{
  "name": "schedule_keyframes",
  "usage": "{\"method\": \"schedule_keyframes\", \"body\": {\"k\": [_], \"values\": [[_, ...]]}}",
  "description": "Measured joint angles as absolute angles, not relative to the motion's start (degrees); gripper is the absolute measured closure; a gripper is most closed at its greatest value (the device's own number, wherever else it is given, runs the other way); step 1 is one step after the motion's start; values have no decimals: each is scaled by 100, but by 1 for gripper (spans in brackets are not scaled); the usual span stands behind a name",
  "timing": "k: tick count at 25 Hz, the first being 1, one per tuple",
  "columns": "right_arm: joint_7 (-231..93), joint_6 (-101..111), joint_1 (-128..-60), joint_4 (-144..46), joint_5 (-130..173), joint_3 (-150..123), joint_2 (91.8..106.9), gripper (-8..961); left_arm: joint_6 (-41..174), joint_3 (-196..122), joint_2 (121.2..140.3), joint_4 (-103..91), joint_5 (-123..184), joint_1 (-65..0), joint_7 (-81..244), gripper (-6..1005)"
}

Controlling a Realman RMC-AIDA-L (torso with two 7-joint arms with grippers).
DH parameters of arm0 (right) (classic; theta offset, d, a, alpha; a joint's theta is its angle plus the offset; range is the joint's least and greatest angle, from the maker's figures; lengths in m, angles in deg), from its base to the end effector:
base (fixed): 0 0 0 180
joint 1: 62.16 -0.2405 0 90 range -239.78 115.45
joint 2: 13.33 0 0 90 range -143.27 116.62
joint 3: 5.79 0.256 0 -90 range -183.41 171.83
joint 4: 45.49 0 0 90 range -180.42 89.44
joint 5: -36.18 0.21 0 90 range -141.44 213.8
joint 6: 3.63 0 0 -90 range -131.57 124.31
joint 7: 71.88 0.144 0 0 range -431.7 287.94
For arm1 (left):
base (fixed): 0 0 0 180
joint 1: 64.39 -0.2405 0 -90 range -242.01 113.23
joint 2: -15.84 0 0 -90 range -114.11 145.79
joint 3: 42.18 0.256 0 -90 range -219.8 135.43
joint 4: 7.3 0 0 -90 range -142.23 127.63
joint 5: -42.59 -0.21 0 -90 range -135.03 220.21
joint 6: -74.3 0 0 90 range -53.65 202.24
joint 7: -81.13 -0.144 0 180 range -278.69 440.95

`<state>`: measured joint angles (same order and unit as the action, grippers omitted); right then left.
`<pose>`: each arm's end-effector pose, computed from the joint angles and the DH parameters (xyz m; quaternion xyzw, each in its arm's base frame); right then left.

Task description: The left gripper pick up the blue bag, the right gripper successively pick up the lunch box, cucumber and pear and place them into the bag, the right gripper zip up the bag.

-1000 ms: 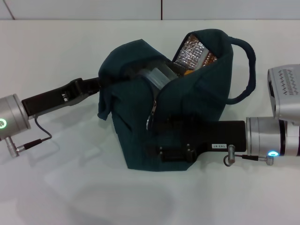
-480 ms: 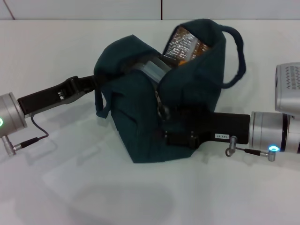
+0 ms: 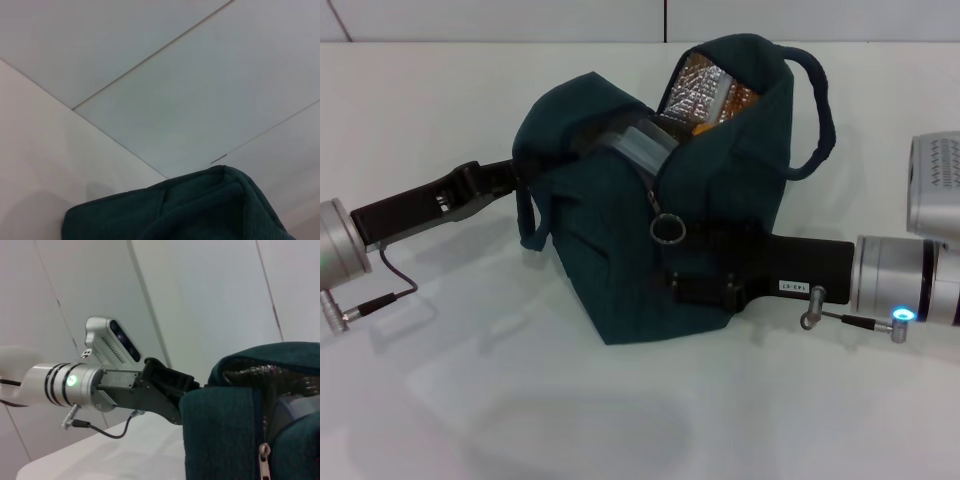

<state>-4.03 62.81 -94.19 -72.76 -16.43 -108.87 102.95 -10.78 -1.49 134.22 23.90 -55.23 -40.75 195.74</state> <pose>0.2051 0.3230 -0.0928 -0.9344 0.1894 0.2900 0.0831 -0.2910 0.3151 0.0078 -0.7283 -0.5574 -0.3890 0.0871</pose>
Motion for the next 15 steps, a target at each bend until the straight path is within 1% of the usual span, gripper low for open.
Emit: {"method": "schedule_keyframes", "body": {"k": [15], "values": [[-403, 6237, -9423, -7293, -1389, -10888, 10295, 392, -1081, -149, 13423, 2390, -5522, -4106, 19532, 935]]}}
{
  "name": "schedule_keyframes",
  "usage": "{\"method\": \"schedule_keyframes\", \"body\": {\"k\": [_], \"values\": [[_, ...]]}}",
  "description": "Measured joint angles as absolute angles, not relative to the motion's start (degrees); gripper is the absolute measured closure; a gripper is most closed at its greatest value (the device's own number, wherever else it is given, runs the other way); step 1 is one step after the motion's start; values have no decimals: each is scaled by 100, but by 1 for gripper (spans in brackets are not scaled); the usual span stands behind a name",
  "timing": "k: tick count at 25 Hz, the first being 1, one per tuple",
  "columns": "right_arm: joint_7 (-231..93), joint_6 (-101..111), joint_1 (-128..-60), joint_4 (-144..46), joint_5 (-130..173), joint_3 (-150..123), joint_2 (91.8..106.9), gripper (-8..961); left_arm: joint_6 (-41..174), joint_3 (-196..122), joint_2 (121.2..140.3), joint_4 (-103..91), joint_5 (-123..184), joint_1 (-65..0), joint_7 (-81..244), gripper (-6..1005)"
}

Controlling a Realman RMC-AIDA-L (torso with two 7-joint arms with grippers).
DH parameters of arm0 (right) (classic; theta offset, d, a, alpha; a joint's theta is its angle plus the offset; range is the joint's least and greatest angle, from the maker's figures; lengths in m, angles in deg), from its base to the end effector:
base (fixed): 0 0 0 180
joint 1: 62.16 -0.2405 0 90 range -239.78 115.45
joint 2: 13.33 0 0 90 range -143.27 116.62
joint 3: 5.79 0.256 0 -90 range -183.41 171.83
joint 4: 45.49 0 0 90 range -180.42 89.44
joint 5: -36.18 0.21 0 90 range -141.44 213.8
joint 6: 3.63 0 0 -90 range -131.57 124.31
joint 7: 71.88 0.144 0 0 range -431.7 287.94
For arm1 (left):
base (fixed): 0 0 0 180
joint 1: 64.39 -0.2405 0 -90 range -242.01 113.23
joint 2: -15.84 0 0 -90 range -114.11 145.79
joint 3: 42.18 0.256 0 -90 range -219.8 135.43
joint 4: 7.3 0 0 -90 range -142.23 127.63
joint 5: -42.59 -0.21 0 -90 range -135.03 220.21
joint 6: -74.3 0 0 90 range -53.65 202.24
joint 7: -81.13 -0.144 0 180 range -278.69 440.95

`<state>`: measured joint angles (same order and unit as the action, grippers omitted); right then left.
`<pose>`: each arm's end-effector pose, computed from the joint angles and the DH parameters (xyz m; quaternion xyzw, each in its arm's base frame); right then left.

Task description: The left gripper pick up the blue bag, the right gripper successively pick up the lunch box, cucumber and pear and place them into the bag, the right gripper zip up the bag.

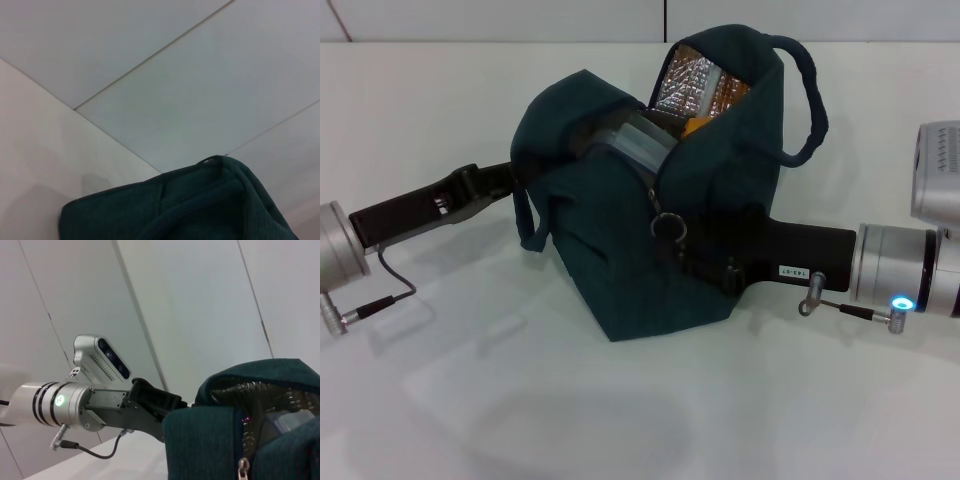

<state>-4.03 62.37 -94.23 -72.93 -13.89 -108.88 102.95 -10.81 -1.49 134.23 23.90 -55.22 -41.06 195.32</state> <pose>0.2017 0.3278 -0.0896 -0.9267 0.1979 0.3055 0.0939 -0.2926 0.3135 0.0077 -0.7288 -0.5566 -0.3886 0.0893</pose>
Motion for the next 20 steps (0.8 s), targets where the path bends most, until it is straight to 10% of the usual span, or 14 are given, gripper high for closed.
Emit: {"method": "schedule_keyframes", "body": {"k": [9, 20], "values": [[-403, 6243, -9425, -7250, -1318, -10888, 10295, 744, -1131, -149, 13423, 2390, -5523, -4109, 19494, 935], [-403, 6244, -9407, -7235, -1342, -10896, 10278, 923, -1131, -149, 13423, 2390, -5523, -4101, 19486, 934]]}}
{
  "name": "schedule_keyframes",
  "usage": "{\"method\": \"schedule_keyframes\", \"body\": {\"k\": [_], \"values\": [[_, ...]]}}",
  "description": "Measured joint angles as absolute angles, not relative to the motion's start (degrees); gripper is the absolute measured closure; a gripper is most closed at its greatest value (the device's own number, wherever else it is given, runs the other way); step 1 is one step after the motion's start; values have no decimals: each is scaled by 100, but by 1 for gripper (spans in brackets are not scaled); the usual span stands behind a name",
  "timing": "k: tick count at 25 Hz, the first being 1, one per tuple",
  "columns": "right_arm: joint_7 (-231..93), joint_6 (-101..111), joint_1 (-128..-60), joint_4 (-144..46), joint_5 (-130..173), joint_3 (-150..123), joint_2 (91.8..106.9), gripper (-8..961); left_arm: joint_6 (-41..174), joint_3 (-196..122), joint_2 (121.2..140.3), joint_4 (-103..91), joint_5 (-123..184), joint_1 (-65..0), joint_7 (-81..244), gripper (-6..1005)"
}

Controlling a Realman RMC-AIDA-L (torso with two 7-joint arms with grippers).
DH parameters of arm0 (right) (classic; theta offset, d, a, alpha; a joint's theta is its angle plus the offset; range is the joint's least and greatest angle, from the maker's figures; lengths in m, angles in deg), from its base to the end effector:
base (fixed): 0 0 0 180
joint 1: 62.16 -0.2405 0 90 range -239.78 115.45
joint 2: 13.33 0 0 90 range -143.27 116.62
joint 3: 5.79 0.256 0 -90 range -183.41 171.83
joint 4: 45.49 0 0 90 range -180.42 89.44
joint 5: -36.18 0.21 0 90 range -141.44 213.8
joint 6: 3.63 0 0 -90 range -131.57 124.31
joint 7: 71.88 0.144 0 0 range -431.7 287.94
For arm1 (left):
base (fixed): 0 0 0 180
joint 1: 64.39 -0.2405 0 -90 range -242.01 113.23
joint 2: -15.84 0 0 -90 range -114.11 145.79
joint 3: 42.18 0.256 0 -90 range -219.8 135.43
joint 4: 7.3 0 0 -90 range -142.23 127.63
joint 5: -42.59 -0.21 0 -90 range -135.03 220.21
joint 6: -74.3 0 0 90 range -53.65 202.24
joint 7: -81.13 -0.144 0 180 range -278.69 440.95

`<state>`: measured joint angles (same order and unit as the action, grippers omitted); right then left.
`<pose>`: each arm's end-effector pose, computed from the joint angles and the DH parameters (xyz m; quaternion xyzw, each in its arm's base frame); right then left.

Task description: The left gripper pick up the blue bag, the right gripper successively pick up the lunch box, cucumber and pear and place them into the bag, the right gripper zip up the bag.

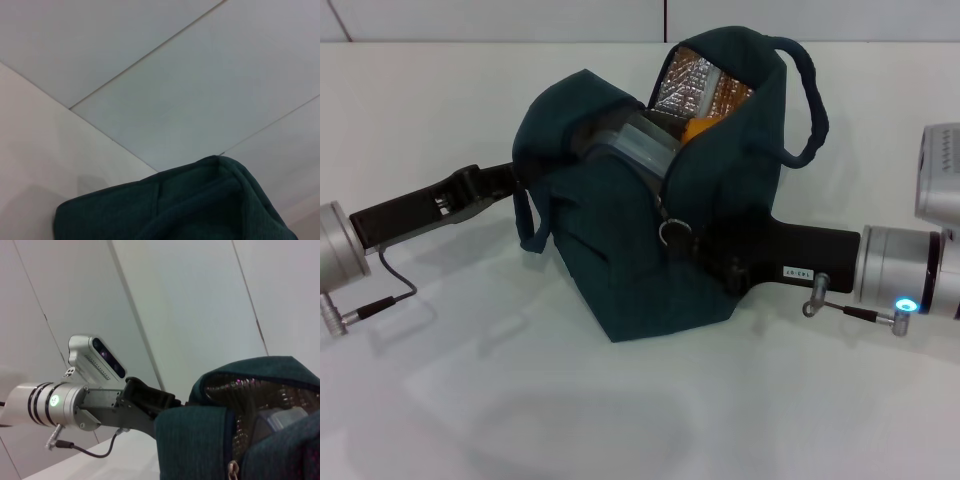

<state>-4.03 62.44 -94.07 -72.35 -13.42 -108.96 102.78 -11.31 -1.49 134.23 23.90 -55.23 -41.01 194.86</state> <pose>0.2055 0.3275 -0.0886 -0.9252 0.2044 0.3047 0.0964 -0.2913 0.3129 0.0077 -0.7324 -0.5520 -0.3892 0.0868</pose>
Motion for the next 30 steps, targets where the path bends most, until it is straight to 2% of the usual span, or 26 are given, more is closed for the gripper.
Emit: {"method": "schedule_keyframes", "body": {"k": [14, 30], "values": [[-969, 7126, -8991, -7304, -1321, -10410, 10268, 937, -1238, -143, 13423, 2390, -5524, -4086, 19456, 934], [-1407, 7689, -8972, -7726, -1318, -10230, 10264, 936, -2232, -122, 13413, 2372, -5552, -3816, 18752, 933]]}}
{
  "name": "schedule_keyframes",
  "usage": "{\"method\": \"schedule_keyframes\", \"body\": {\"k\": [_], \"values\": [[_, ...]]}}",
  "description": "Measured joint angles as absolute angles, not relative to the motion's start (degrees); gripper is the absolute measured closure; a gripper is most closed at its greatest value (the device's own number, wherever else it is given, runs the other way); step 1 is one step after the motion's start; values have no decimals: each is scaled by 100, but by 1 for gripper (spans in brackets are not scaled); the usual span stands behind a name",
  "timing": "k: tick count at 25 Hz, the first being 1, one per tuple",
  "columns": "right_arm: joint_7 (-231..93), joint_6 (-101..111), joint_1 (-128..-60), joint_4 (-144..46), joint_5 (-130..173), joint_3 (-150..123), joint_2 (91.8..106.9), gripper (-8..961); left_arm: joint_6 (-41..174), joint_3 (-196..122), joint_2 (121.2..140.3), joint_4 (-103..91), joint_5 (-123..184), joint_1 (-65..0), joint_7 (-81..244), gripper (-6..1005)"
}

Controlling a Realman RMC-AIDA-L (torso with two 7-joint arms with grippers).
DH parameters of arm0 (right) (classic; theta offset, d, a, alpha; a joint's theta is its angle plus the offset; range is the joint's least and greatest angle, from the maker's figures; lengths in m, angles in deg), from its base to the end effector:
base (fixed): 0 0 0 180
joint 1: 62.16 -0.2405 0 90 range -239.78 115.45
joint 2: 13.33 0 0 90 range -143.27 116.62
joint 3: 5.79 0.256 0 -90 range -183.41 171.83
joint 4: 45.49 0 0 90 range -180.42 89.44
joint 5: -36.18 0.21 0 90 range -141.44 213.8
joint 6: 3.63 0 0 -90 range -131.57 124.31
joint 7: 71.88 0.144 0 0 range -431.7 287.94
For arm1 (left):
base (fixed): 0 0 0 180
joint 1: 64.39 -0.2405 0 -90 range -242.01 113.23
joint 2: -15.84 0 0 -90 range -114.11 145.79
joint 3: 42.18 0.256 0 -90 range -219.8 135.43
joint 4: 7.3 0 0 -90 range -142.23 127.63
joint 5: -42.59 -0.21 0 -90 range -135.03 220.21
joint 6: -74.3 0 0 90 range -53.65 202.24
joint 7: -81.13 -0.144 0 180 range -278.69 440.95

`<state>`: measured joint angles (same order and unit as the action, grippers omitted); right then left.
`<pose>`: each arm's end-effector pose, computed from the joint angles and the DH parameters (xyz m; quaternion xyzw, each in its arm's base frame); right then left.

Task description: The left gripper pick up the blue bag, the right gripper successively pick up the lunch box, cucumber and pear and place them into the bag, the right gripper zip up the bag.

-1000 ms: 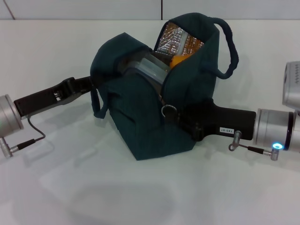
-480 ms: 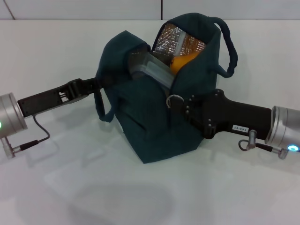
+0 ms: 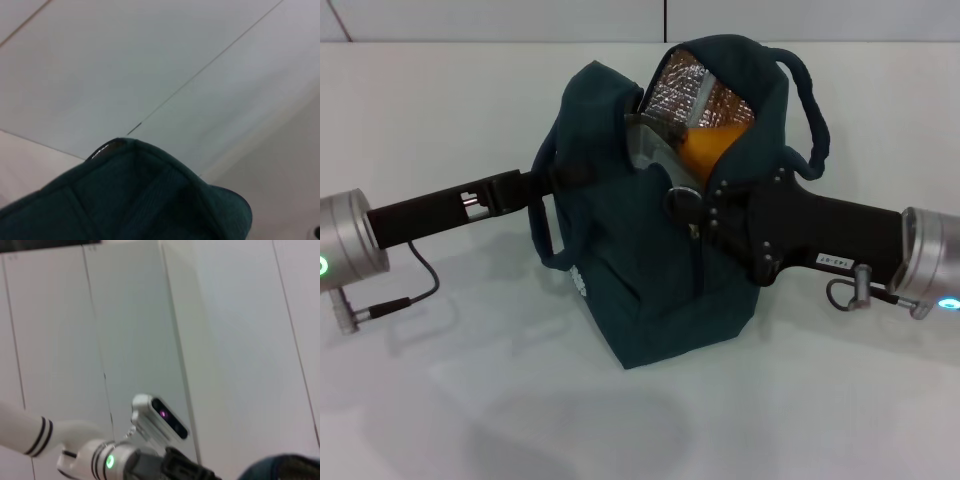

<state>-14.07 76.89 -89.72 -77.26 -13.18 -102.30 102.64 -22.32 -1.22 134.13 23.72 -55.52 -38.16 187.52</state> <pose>0.1861 0.3094 -0.0541 -0.9032 0.0856 0.4106 0.0909 -0.2572 0.3061 0.0087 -0.7960 -0.4512 -0.4032 0.0144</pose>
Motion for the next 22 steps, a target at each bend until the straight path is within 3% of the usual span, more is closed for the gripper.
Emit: {"method": "schedule_keyframes", "body": {"k": [4, 14, 20, 22], "values": [[-1445, 7861, -8964, -7729, -1315, -10058, 10263, 936, -2200, -142, 13344, 2392, -5532, -3814, 18667, 933], [-1464, 7753, -9026, -7660, -1321, -9990, 10251, 936, -2166, -660, 13203, 2404, -5518, -3859, 18068, 802], [-1467, 7653, -9130, -7653, -1343, -9986, 10238, 936, -2448, -725, 13186, 2385, -5418, -4032, 17651, 597], [-1467, 7581, -9198, -7649, -1354, -9985, 10237, 936, -2743, -712, 13194, 2383, -5403, -4134, 17418, 576]]}}
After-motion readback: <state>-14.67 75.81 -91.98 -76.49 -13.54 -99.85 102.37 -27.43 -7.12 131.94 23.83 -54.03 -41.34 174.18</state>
